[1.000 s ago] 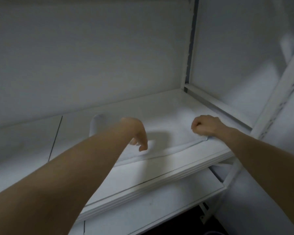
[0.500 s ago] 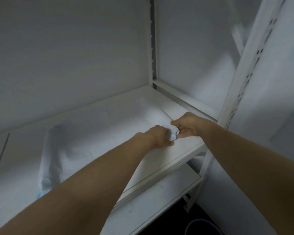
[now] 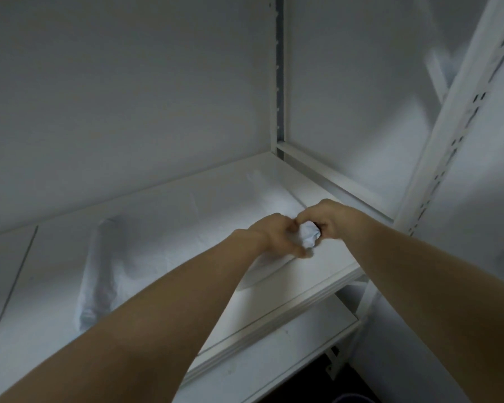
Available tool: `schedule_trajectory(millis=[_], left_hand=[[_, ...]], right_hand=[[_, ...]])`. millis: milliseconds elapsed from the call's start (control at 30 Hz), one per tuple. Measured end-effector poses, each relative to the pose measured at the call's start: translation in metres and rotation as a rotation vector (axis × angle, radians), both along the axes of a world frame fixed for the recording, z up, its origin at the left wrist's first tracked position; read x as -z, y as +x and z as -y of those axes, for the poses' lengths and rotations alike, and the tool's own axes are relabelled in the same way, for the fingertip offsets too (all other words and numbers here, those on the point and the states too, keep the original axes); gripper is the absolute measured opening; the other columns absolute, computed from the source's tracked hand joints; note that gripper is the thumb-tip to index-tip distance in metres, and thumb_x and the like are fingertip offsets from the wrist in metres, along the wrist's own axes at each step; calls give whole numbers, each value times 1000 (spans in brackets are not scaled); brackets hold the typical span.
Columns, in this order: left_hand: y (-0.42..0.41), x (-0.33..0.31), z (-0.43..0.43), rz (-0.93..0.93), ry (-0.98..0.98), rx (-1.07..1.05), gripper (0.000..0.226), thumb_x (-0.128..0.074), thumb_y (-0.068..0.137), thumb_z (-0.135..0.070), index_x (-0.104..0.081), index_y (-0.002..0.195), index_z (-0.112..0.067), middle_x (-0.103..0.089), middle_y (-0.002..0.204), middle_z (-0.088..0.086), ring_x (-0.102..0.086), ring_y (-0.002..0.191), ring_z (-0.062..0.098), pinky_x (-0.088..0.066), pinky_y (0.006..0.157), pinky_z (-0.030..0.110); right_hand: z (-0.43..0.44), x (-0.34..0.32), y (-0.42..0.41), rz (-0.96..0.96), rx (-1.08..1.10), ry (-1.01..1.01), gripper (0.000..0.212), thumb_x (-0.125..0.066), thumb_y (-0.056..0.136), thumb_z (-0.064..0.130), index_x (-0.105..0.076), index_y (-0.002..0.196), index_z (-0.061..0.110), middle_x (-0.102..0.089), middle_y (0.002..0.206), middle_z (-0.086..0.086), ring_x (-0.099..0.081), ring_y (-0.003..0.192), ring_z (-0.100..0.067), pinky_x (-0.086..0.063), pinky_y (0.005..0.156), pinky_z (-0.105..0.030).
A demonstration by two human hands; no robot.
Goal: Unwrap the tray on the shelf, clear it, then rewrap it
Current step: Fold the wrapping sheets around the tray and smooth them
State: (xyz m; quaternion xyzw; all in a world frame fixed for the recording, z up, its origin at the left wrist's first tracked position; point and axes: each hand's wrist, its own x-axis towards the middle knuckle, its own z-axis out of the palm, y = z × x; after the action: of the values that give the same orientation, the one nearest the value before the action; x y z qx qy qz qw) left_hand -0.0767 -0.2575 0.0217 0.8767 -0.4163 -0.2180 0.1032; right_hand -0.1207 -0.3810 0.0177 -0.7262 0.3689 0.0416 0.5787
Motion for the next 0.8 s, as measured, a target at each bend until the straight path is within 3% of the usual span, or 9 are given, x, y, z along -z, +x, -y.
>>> schedule_trajectory(millis=[100,200,300,367,467,567,633,700,800], left_hand=[[-1,0,-1,-37,30,26,62,-67,79,-51,-55,129,-18,-56,129,-1,-52,120,19,-40,98,27],[-1,-1,0,-93,-14,7,41,-56,90,-39,-61,120,-13,-59,129,2,-53,119,20,-39,98,25],[2,-2,1,-99,4,24,35,-47,96,-29,-60,124,-11,-57,130,2,-48,124,19,-31,94,17],[10,1,3,-16,-5,16,32,-51,93,-22,-63,121,-12,-61,124,5,-53,120,23,-36,90,21],[26,6,9,128,-34,-75,47,-57,88,-25,-51,134,-16,-52,136,6,-48,126,24,-38,103,30],[39,12,16,146,6,-140,66,-62,85,-40,-39,141,-16,-42,142,5,-41,132,24,-35,110,38],[44,17,23,140,43,-140,75,-64,81,-48,-35,143,-18,-41,144,2,-38,135,22,-23,116,43],[48,22,29,146,68,-111,79,-64,79,-51,-32,144,-21,-40,145,-1,-33,138,19,-6,117,49],[55,26,34,145,102,-79,81,-64,77,-55,-31,145,-25,-39,145,-3,-31,139,18,2,116,51]], right_hand=[[0,3,1,-21,-20,-48,33,-65,81,-6,-56,112,-13,-63,89,-22,-62,76,-25,-55,82,-40],[0,-1,7,-133,-89,-119,16,-61,78,-13,-55,93,-14,-58,76,-27,-61,65,-34,-55,61,-51],[1,-2,12,-201,-159,-177,12,-59,79,-8,-57,90,-11,-59,85,-30,-63,76,-40,-57,71,-53],[4,-2,16,-238,-170,-192,18,-64,83,8,-58,92,-7,-60,81,-26,-63,70,-35,-57,69,-45],[14,0,30,-147,-85,-261,36,-62,87,35,-57,95,1,-54,70,-14,-52,58,-24,-45,59,-30],[22,7,46,13,9,-183,42,-64,87,29,-52,115,-1,-59,84,-11,-59,70,-23,-46,55,-26],[23,11,55,45,21,-118,61,-72,81,28,-47,125,-6,-63,107,-17,-65,91,-30,-57,72,-35],[23,16,61,28,3,-110,71,-80,73,32,-49,126,-4,-62,117,-21,-64,102,-35,-55,87,-43],[20,16,66,6,-43,-162,62,-76,78,28,-50,124,-5,-60,119,-21,-62,105,-35,-54,79,-37]])
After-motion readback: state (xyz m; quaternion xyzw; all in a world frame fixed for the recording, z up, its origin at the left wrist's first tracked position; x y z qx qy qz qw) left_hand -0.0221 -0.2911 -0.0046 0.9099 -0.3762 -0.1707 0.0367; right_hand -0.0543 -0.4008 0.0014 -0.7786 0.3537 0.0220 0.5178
